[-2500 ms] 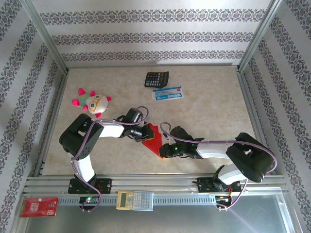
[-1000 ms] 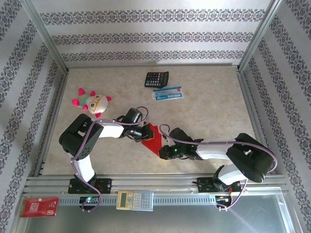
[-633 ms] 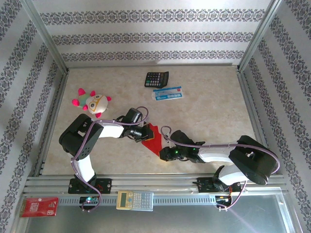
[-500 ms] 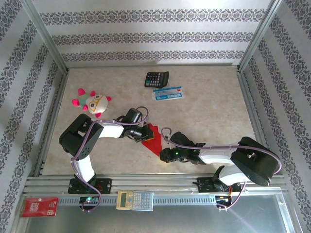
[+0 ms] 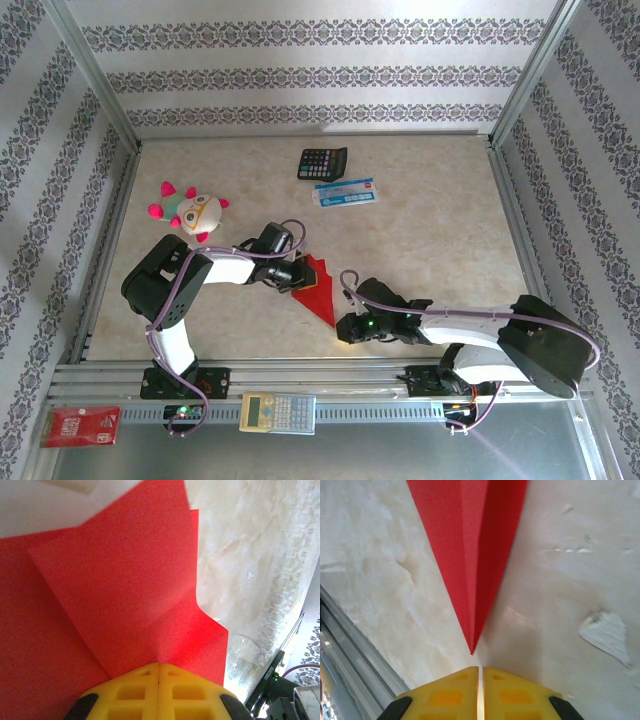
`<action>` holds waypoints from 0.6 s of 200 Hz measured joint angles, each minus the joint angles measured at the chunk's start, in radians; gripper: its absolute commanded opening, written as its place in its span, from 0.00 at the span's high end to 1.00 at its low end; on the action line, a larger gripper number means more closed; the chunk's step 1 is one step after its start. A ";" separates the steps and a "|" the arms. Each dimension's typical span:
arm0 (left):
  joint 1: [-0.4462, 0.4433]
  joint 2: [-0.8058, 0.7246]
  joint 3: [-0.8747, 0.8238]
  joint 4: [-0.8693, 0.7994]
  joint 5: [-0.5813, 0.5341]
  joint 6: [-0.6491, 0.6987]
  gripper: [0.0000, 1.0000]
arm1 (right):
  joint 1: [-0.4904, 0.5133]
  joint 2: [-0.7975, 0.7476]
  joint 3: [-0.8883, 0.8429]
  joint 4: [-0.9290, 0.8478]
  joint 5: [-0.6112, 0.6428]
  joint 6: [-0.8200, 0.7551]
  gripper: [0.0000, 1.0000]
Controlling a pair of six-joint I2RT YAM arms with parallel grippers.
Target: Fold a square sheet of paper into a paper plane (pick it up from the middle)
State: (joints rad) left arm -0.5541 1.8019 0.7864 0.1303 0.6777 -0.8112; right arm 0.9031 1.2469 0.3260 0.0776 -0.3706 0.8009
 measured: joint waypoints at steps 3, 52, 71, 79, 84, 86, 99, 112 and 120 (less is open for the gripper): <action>0.000 0.000 0.000 0.000 0.000 0.000 0.95 | -0.008 -0.005 0.003 -0.009 -0.003 0.001 0.89; 0.000 0.000 0.000 0.000 0.000 0.000 0.95 | -0.066 0.027 0.149 -0.029 -0.042 -0.004 0.89; 0.000 0.000 0.000 0.000 0.000 0.000 0.95 | -0.066 0.095 0.204 -0.010 -0.050 -0.010 0.89; 0.000 0.000 0.000 0.000 0.000 0.000 0.95 | -0.068 0.127 0.222 -0.005 -0.053 -0.013 0.89; 0.000 0.000 0.000 0.000 0.000 0.000 0.95 | -0.070 0.149 0.233 -0.003 -0.055 -0.015 0.89; 0.000 0.000 0.000 0.000 0.000 0.000 0.95 | -0.070 0.155 0.236 -0.002 -0.057 -0.015 0.89; 0.000 0.000 0.000 0.000 0.000 0.000 0.95 | -0.073 0.205 0.258 0.002 -0.058 -0.016 0.89; 0.000 0.000 -0.001 0.000 0.000 0.000 0.95 | -0.077 0.245 0.272 0.004 -0.061 -0.016 0.89; 0.000 0.000 -0.001 0.000 0.000 0.000 0.95 | -0.077 0.264 0.276 0.006 -0.061 -0.016 0.89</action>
State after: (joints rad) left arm -0.5541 1.8019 0.7856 0.1303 0.6781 -0.8112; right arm 0.8261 1.5108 0.6018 0.0834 -0.4316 0.7845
